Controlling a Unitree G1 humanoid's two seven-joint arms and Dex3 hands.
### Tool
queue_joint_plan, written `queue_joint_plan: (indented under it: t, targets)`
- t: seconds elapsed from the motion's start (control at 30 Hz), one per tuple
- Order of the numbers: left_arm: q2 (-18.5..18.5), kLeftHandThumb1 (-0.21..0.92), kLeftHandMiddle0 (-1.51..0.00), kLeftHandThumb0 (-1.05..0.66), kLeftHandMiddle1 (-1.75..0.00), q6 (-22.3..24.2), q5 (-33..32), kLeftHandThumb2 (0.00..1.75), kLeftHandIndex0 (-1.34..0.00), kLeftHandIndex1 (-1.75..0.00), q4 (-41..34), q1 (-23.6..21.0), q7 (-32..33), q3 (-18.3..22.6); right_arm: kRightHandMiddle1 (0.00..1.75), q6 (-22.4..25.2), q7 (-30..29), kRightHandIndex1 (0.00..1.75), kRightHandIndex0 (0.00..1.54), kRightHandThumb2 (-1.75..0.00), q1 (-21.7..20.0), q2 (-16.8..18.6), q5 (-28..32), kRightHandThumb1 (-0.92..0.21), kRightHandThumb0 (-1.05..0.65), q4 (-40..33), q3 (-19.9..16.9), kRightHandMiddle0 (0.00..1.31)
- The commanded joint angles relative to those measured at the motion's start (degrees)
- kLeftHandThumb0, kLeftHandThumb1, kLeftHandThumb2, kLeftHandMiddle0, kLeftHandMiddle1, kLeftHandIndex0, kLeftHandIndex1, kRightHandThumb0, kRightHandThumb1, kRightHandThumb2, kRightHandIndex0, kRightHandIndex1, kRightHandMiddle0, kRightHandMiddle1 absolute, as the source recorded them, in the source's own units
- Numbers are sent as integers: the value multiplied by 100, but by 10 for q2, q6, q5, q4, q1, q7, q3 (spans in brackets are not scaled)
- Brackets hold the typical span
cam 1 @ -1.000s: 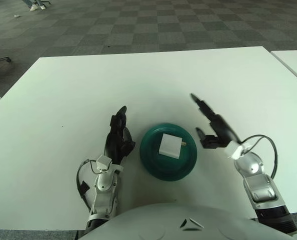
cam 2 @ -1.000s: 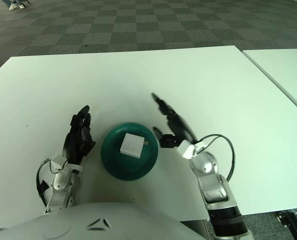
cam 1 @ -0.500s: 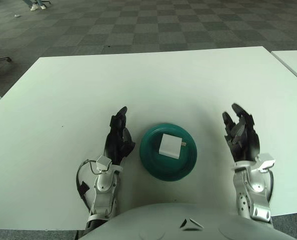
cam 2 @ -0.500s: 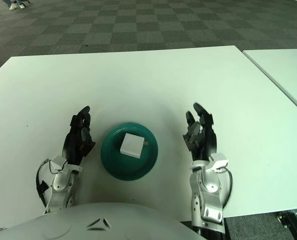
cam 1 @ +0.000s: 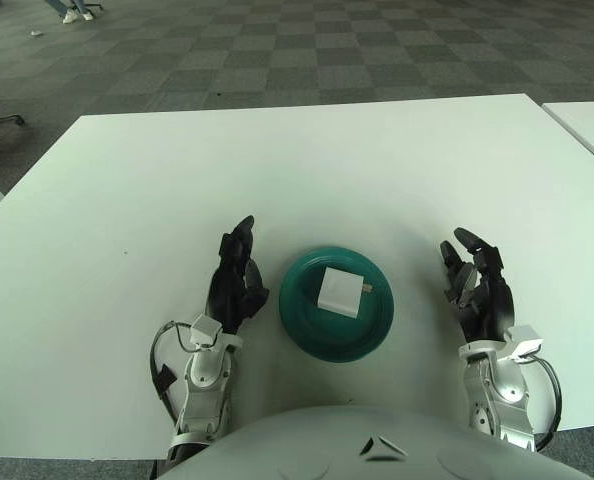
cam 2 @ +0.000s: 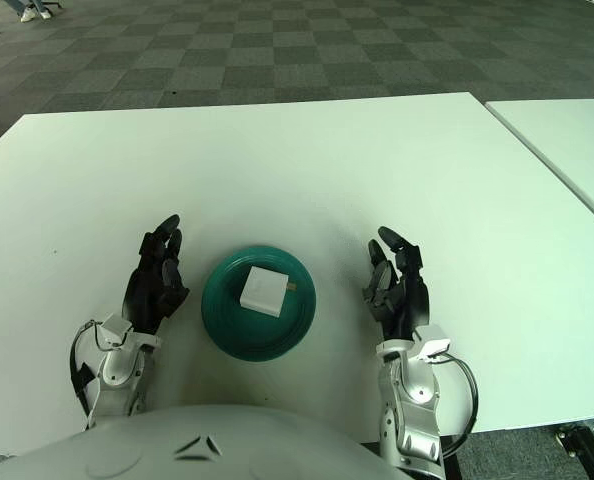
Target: Put the charger into the plate.
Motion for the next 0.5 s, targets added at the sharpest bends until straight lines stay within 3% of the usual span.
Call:
queue_joint_plan:
  t: [0.0, 0.33, 0.47]
  targets:
    - [13, 92, -17, -85, -1, 22, 2, 98, 0, -56, 29, 34, 5, 10, 96, -14, 3, 3, 33, -80, 14, 11, -17, -92, -91, 28, 17, 4]
    - [20, 92, -17, -84, -1, 20, 11, 98, 0, -59, 21, 41, 8, 9, 96, -36, 2, 2, 32, -84, 18, 20, -38, -92, -89, 65, 47, 0]
    - [22, 92, -18, -84, -1, 23, 13, 98, 0, -60, 19, 43, 8, 7, 96, -40, -20, 2, 32, -86, 9, 24, -72, -92, -88, 68, 55, 0]
